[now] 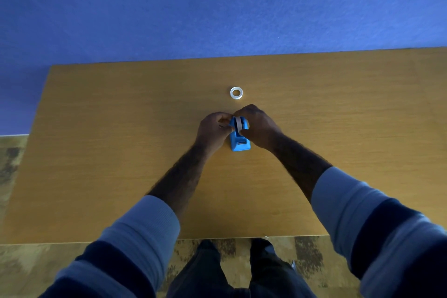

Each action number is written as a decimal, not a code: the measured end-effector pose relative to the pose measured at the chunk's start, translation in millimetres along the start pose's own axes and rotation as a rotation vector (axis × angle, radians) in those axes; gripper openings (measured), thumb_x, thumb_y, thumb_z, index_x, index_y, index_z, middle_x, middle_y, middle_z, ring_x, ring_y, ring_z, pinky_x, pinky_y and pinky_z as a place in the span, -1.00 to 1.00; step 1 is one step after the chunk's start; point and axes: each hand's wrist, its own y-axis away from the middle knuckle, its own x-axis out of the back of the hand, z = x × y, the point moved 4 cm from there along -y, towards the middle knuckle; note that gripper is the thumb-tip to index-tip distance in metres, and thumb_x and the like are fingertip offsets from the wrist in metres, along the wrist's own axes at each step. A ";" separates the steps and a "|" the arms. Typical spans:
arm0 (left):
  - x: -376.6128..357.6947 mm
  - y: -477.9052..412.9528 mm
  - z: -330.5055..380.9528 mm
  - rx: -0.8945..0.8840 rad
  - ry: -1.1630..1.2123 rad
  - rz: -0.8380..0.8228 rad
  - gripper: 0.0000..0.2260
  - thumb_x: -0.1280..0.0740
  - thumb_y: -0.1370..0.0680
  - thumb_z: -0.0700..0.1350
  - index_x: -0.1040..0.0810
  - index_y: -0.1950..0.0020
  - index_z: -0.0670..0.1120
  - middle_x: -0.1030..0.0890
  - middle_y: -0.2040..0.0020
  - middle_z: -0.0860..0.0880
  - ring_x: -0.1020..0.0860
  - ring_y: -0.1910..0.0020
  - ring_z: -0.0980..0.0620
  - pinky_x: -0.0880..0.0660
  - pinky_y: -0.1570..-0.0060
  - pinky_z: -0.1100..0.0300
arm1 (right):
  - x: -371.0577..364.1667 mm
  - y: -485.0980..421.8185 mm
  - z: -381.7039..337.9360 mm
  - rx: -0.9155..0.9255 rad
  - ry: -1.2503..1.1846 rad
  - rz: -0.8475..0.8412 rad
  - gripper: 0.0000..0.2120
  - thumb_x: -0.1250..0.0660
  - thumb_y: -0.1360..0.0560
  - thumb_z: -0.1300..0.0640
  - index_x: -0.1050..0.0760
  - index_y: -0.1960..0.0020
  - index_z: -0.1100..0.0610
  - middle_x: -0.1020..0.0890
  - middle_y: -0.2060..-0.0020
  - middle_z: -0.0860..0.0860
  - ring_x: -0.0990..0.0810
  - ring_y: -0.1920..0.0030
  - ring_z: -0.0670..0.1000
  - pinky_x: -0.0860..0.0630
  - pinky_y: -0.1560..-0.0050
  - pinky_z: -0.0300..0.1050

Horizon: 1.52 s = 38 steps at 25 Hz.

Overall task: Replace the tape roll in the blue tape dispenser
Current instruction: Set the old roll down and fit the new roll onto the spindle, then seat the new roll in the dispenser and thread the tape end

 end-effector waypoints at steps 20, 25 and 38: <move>-4.8 -3.2 -7.0 -0.018 0.052 -0.044 -0.52 -0.59 -0.40 -0.05 -0.63 -0.30 -0.06 -0.66 -0.19 -0.02 -0.64 -0.10 0.08 -0.59 -0.05 0.19 | 6.2 7.5 12.3 -0.101 -0.212 0.092 -0.58 -0.43 -0.50 0.24 -0.53 -0.35 0.09 -0.57 -0.28 0.02 -0.57 -0.22 0.00 -0.52 -0.09 -0.17; -7.5 -4.9 -10.6 -0.060 -0.020 -0.047 -0.49 -0.56 -0.35 0.04 -0.64 -0.28 0.02 -0.67 -0.16 0.00 -0.65 -0.10 0.07 -0.61 -0.14 0.06 | 6.9 0.5 8.2 -0.138 -0.247 0.100 -0.68 -0.39 -0.50 0.23 -0.61 -0.24 0.14 -0.63 -0.19 0.03 -0.61 -0.16 0.00 -0.49 -0.02 -0.18; -14.1 -1.8 -5.3 -0.165 -0.033 -0.035 -0.58 -0.58 -0.39 -0.12 -0.60 -0.23 -0.04 -0.58 -0.15 -0.01 -0.60 -0.15 0.00 -0.60 -0.16 -0.06 | -2.1 4.0 3.2 -0.092 -0.185 0.140 -0.82 -0.40 -0.52 0.18 -0.64 -0.12 0.12 -0.64 -0.08 0.05 -0.61 -0.05 0.02 -0.62 -0.02 0.01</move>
